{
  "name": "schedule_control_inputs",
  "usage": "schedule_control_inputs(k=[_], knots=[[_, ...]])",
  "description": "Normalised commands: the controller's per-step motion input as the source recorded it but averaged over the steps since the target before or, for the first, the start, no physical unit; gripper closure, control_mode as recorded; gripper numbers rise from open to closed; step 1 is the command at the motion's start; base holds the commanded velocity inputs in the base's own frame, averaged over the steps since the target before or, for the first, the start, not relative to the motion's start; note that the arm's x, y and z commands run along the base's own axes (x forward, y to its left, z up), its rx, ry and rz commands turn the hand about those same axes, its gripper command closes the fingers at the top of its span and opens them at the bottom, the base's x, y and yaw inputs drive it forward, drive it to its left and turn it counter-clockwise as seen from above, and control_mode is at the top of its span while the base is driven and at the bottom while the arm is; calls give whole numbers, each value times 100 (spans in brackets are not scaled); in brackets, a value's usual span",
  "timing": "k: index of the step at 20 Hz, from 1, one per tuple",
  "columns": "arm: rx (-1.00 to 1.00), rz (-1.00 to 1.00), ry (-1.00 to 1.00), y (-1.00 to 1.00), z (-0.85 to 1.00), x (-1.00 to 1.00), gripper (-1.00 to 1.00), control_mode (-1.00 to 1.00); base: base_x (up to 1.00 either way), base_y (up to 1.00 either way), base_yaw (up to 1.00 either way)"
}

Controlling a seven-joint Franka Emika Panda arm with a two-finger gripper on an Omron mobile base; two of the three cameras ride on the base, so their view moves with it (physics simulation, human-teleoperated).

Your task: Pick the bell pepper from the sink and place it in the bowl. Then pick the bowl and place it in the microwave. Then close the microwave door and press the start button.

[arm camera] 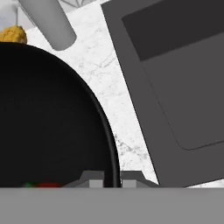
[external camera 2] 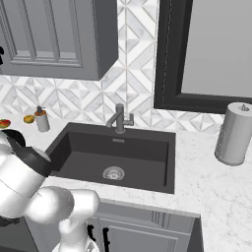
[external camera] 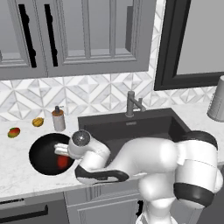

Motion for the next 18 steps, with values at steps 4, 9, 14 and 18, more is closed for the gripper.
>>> schedule_control_inputs(k=[4,9,14,18], knots=[[12,-12,0,-65,100,-19,100,-100,0,0,0],[7,-12,2,-59,80,-19,100,-100,0,0,0],[-4,-12,5,-42,62,-12,100,-100,0,0,0],[-2,-10,11,-42,66,-3,100,-100,0,0,0]])
